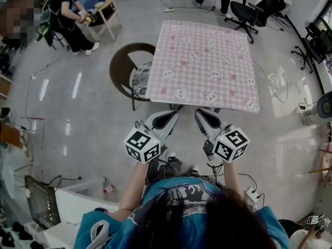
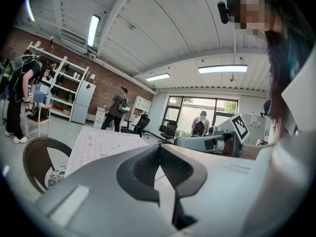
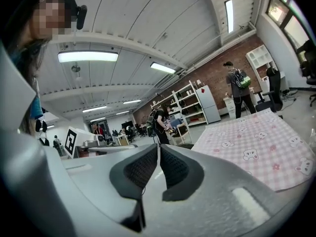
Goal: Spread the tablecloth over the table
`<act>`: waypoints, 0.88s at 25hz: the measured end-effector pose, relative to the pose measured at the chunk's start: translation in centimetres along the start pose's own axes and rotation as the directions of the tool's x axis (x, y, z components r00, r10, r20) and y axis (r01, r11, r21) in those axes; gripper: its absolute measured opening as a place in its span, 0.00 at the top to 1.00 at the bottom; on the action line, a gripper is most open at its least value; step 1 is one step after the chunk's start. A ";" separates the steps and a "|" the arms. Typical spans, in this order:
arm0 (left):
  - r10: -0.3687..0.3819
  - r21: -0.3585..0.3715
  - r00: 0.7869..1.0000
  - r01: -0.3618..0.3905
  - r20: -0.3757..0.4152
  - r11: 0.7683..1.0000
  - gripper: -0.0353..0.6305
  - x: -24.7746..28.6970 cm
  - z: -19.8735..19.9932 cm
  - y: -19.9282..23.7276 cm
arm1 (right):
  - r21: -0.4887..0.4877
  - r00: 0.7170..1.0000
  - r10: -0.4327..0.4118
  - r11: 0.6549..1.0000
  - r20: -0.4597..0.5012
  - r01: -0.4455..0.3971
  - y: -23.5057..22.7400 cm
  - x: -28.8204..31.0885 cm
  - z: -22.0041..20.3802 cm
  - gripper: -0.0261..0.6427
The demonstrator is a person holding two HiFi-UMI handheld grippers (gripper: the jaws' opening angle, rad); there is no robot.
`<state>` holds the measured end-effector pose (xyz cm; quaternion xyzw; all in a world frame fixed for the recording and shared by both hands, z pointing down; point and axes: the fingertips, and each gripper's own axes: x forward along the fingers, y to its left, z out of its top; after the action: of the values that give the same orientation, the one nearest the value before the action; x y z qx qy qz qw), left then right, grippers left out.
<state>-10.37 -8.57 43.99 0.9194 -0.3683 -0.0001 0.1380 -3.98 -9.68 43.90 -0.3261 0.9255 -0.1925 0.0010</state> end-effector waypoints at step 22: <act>0.003 0.066 1.000 -0.003 -0.015 0.998 0.93 2.7 0.8 -6.5 | -0.110 0.998 0.045 0.993 0.043 -0.040 0.2 -5.7 1.3 0.96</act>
<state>-4.09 -6.15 41.91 0.9229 -0.3684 0.0190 0.1104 0.51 -6.59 41.89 -0.3101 0.9412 -0.1341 0.0085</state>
